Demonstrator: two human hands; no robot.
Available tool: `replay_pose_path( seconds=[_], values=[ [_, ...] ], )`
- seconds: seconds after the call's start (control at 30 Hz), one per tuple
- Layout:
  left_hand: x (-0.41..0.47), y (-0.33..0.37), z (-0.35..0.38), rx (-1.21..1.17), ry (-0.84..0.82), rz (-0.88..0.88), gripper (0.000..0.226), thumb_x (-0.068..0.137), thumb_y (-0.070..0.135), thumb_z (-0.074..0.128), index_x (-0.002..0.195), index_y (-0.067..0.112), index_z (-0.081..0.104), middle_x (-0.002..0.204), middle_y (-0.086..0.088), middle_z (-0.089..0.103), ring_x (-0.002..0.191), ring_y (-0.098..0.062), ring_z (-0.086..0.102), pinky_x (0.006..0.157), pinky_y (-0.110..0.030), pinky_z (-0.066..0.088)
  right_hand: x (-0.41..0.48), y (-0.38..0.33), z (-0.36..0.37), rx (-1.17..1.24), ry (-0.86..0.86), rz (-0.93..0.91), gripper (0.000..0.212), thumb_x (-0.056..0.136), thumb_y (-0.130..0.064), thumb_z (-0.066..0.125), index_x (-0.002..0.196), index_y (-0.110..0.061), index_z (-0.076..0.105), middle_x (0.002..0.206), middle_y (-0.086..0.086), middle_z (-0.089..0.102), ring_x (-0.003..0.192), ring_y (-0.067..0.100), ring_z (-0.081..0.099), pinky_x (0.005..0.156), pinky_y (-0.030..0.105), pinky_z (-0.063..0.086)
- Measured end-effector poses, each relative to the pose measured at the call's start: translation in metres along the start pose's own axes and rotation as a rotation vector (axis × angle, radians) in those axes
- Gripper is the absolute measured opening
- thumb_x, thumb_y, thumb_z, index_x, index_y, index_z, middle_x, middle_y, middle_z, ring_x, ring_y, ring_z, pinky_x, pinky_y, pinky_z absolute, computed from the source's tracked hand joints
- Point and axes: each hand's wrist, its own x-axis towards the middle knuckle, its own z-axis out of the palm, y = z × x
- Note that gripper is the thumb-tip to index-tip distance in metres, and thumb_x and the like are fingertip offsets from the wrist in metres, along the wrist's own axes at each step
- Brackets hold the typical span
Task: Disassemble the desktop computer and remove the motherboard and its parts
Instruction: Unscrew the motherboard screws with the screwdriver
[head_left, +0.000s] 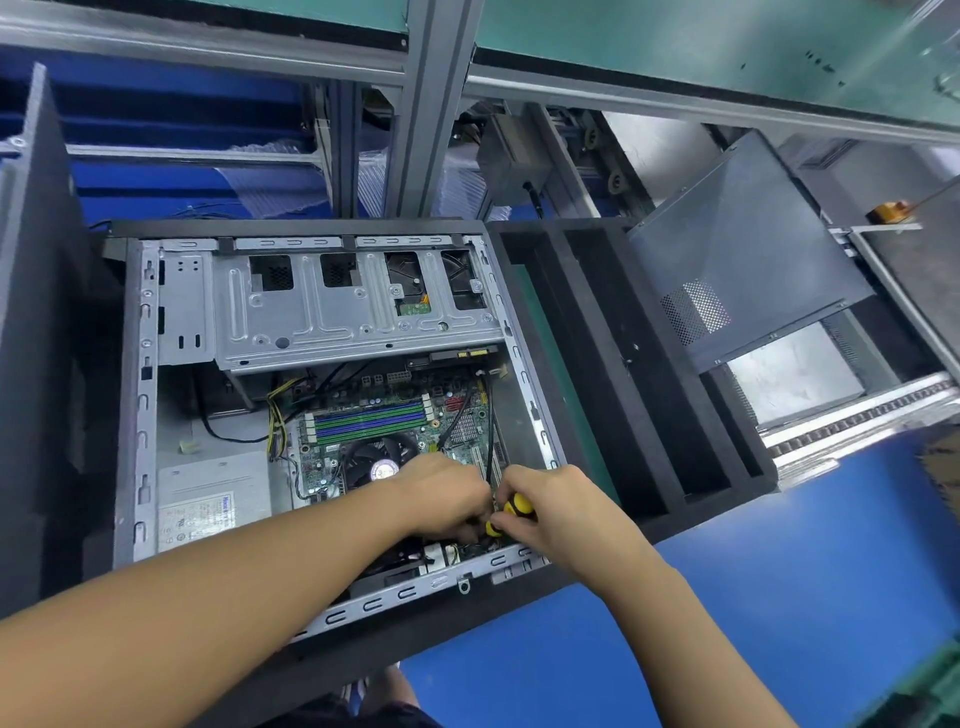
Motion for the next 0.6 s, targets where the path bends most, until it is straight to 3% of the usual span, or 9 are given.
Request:
replay_pose_path(
  seconds=[0.17, 0.3, 0.5, 0.6],
  values=[
    [-0.0019, -0.0029, 0.0027, -0.027, 0.077, 0.041, 0.019, 0.083, 0.042, 0.072, 0.092, 0.026, 0.072, 0.075, 0.0, 0.064, 0.077, -0.028, 0.064, 0.057, -0.028, 0.035, -0.0013, 0.0001, -0.0002, -0.019, 0.001, -0.023, 0.02, 0.092, -0.037, 0.066, 0.099, -0.02, 0.059, 0.075, 0.002, 0.059, 0.067, 0.018, 0.046, 0.055, 0.03, 0.036],
    [-0.0027, -0.0031, 0.0007, -0.037, 0.064, 0.044, 0.02, 0.085, 0.045, 0.07, 0.099, 0.031, 0.073, 0.082, 0.001, 0.067, 0.08, -0.029, 0.065, 0.06, -0.031, 0.046, -0.0017, 0.0003, -0.0013, -0.033, -0.024, -0.031, 0.017, 0.092, -0.035, 0.066, 0.099, -0.022, 0.058, 0.079, 0.001, 0.061, 0.07, 0.019, 0.051, 0.056, 0.029, 0.036],
    [-0.004, -0.0013, -0.0033, -0.035, 0.039, 0.037, 0.02, 0.087, 0.044, 0.068, 0.096, 0.028, 0.074, 0.077, 0.0, 0.064, 0.078, -0.028, 0.063, 0.059, -0.031, 0.044, 0.0008, -0.0036, -0.0068, -0.076, -0.113, -0.016, 0.02, 0.093, -0.04, 0.063, 0.101, -0.022, 0.056, 0.077, -0.002, 0.052, 0.072, 0.023, 0.054, 0.056, 0.031, 0.038],
    [-0.0052, 0.0008, -0.0037, -0.013, 0.023, 0.015, 0.022, 0.087, 0.04, 0.065, 0.078, 0.021, 0.068, 0.061, 0.003, 0.048, 0.071, -0.03, 0.063, 0.058, -0.033, 0.048, -0.0004, -0.0094, -0.006, -0.082, -0.174, -0.006, 0.028, 0.097, -0.049, 0.053, 0.095, -0.021, 0.049, 0.079, -0.001, 0.051, 0.069, 0.023, 0.048, 0.055, 0.033, 0.035]
  ],
)
